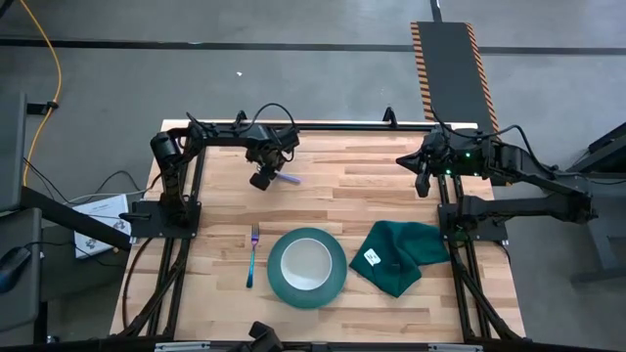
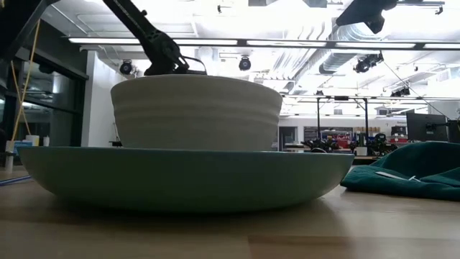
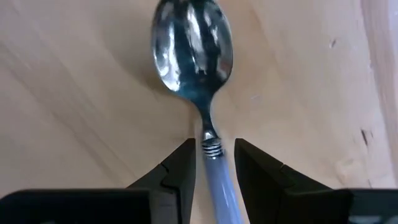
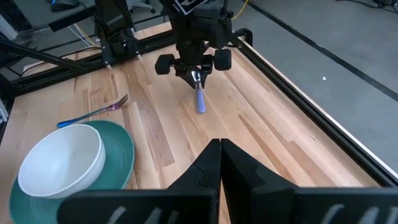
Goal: Set table place
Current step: Place the purple fork inside the white bowl
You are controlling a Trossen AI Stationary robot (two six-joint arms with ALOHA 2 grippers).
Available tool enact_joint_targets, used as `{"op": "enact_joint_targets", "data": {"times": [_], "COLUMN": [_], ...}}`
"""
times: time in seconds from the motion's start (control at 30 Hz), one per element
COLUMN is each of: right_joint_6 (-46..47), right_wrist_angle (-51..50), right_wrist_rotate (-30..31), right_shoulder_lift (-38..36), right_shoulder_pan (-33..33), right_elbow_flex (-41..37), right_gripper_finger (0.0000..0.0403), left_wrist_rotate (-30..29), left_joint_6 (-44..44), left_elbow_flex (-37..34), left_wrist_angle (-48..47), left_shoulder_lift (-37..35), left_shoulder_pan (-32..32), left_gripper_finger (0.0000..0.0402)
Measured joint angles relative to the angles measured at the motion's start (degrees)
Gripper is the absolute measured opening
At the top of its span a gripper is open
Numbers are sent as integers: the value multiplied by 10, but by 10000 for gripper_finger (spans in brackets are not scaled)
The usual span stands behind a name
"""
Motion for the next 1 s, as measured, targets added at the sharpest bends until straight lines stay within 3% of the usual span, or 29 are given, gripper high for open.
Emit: {"op": "enact_joint_targets", "data": {"times": [1.0], "right_joint_6": [6], "right_wrist_angle": [0], "right_wrist_rotate": [0], "right_shoulder_lift": [4], "right_shoulder_pan": [0], "right_elbow_flex": [0], "right_gripper_finger": [0], "left_wrist_rotate": [25], "left_joint_6": [-2], "left_elbow_flex": [-10], "left_wrist_angle": [21], "left_shoulder_lift": [0], "left_shoulder_pan": [0], "left_gripper_finger": [101]}}
